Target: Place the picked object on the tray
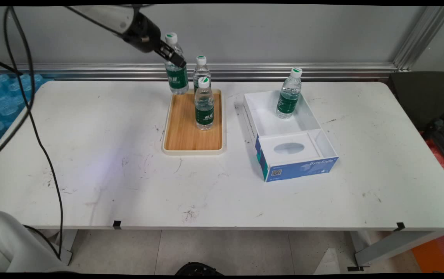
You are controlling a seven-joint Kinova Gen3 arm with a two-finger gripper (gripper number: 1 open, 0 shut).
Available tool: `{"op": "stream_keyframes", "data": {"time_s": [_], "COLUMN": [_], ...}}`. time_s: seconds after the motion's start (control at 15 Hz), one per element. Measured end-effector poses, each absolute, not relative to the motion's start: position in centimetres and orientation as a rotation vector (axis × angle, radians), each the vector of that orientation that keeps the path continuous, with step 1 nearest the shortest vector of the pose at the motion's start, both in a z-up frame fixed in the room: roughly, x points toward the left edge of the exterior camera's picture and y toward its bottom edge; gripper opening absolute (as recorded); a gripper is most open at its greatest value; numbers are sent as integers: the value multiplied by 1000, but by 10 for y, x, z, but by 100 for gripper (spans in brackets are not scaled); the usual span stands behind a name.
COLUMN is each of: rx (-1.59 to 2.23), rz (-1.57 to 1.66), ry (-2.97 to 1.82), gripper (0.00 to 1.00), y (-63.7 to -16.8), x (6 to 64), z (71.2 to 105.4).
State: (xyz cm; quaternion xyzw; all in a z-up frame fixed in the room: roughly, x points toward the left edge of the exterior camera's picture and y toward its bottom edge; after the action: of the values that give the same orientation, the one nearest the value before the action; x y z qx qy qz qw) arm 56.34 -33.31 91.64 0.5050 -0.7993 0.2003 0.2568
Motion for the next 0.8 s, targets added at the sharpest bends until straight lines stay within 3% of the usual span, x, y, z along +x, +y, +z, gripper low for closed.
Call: {"op": "stream_keyframes", "data": {"time_s": [0.8], "rx": [1345], "rz": [533], "ry": [-2196], "gripper": [0], "y": [-350], "x": [574], "z": [842]}}
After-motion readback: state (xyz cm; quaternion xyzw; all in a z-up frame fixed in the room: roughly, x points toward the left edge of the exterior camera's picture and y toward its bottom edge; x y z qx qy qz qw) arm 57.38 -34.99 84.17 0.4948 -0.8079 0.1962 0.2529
